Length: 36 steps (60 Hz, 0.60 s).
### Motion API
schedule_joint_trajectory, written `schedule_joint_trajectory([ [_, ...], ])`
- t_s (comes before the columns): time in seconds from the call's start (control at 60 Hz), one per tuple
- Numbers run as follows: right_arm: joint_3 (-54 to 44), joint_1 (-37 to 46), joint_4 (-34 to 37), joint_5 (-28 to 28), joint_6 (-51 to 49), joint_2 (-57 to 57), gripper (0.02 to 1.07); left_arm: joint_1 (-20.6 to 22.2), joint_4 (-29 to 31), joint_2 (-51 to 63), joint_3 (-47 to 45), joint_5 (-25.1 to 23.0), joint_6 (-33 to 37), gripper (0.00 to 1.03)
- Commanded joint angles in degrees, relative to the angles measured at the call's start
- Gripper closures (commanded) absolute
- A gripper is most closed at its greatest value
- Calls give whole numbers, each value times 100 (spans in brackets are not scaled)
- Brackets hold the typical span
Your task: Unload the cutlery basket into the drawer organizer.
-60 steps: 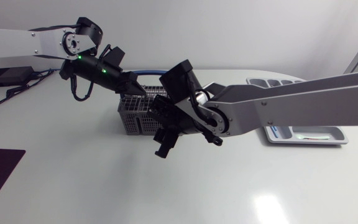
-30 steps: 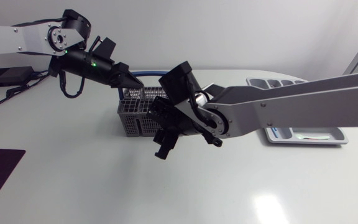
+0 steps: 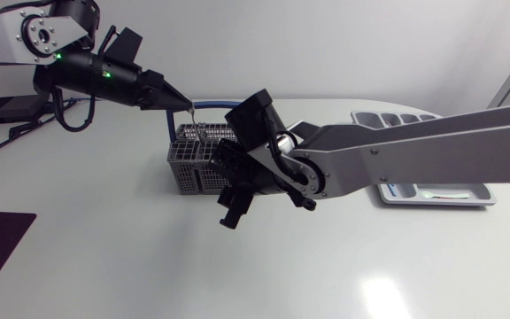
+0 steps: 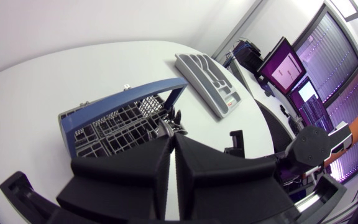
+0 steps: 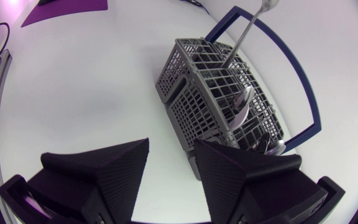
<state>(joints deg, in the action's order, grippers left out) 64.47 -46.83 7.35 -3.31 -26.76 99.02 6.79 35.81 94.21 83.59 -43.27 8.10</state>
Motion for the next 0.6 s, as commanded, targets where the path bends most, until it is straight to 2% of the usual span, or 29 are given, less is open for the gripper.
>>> schedule_joint_trajectory([
  [0.0,-198,-28,-103,-82,31,-76,48,-55,-136,-386,-212,-103,131,98],
  [0.35,-435,121,-164,6,57,-683,38,-2,-224,-1019,-581,-94,500,98],
  [0.583,-681,306,-138,243,22,-1175,35,323,-39,-1327,-880,-86,1080,98],
])
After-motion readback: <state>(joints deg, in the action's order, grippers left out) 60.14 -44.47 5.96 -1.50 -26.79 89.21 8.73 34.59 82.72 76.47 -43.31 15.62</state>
